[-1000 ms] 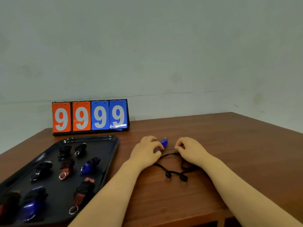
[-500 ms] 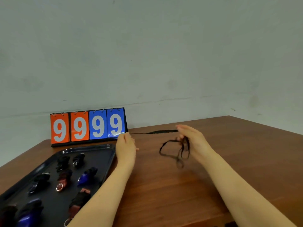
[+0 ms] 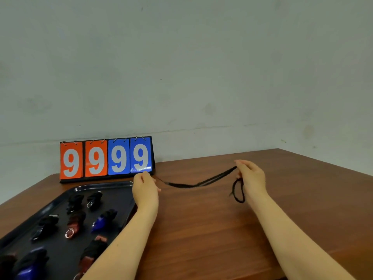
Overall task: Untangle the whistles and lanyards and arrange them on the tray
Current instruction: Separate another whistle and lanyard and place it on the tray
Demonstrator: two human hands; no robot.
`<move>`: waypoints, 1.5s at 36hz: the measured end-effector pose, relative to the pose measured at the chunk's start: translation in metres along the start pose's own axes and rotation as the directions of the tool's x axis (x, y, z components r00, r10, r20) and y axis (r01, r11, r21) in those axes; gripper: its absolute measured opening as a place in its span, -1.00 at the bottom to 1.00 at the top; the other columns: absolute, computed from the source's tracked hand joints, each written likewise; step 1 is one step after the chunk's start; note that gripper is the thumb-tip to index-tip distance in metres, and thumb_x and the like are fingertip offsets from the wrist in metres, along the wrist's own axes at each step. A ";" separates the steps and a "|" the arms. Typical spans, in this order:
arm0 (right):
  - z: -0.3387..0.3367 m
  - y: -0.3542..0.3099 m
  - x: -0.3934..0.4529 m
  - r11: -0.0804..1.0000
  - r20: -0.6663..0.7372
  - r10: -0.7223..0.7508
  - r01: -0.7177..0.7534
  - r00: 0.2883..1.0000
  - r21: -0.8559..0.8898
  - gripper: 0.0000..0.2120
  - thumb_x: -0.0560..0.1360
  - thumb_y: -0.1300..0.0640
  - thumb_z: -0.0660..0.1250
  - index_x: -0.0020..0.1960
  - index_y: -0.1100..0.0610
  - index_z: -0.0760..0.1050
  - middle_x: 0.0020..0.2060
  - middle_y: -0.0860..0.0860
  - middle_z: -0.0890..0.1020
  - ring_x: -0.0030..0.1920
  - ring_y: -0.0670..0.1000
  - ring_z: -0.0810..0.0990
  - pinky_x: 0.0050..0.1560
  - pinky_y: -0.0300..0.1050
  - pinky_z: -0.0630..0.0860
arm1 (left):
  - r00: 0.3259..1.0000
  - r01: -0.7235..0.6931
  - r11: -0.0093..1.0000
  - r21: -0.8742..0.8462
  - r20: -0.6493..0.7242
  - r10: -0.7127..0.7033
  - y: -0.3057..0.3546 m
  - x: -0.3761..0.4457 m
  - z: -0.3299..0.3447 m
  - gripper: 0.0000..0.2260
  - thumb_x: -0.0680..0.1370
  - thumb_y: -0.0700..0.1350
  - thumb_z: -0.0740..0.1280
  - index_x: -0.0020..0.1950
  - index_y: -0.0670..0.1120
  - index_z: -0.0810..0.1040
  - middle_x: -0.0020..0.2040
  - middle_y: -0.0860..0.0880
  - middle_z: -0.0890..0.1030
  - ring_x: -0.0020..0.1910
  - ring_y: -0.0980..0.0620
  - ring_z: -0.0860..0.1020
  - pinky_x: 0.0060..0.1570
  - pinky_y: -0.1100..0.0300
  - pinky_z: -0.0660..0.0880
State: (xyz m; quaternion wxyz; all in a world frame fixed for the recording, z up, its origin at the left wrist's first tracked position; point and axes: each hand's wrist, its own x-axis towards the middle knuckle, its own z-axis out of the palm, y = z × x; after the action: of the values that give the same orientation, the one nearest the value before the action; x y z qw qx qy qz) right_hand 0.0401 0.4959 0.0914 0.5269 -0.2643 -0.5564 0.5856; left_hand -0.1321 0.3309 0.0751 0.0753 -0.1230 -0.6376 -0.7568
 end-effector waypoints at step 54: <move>-0.003 0.019 0.009 0.933 -0.203 0.021 -0.092 0.979 -0.347 -0.65 0.58 0.22 0.19 0.36 0.14 0.38 0.17 0.07 0.53 -0.06 0.04 0.50 -0.04 -0.06 0.43 | 0.882 0.154 0.962 0.226 0.408 -0.237 0.024 -0.020 0.010 -0.86 0.61 -0.17 0.18 -0.10 -0.14 0.49 -0.26 -0.08 0.50 -0.42 0.02 0.43 -0.23 0.11 0.47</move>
State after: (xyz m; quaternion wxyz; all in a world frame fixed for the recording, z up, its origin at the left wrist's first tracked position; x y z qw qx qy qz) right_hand 0.0338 0.5079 0.0759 0.5055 -0.4272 -0.5905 0.4618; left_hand -0.1055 0.3360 0.0939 -0.1336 -0.2145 -0.7155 -0.6513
